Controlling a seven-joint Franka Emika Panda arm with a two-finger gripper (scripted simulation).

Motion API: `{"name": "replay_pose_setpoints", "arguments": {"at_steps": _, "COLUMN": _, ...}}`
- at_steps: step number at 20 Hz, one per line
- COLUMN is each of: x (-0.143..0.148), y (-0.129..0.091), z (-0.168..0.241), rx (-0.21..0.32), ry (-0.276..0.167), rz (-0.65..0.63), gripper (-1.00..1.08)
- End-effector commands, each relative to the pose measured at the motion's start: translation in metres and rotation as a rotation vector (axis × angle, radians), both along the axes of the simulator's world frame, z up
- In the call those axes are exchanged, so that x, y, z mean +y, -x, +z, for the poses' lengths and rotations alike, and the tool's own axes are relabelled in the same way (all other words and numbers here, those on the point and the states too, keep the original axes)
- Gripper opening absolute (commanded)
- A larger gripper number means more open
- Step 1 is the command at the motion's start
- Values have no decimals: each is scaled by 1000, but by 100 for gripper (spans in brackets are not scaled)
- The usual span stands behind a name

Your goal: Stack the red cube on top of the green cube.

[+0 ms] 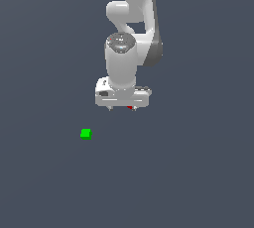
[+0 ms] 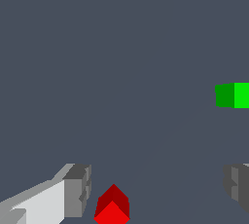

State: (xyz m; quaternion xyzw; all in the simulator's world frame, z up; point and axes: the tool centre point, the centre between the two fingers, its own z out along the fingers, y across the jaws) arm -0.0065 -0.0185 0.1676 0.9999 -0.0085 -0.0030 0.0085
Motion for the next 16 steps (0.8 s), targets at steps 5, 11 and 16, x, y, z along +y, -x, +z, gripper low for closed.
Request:
{"name": "replay_pose_setpoints", "arguments": {"at_steps": 5, "x": 2, "y": 2, "z": -2, "rx": 0, "ry": 0, "rz": 14, "gripper": 100}}
{"name": "replay_pose_setpoints", "arguments": {"at_steps": 11, "x": 11, "y": 15, "z": -11, "rx": 0, "ry": -2, "rz": 89, "gripper": 100}}
{"name": "replay_pose_setpoints", "arguments": {"at_steps": 16, "x": 22, "y": 33, "z": -25, "rx": 0, "ry": -5, "rz": 198, "gripper": 100}}
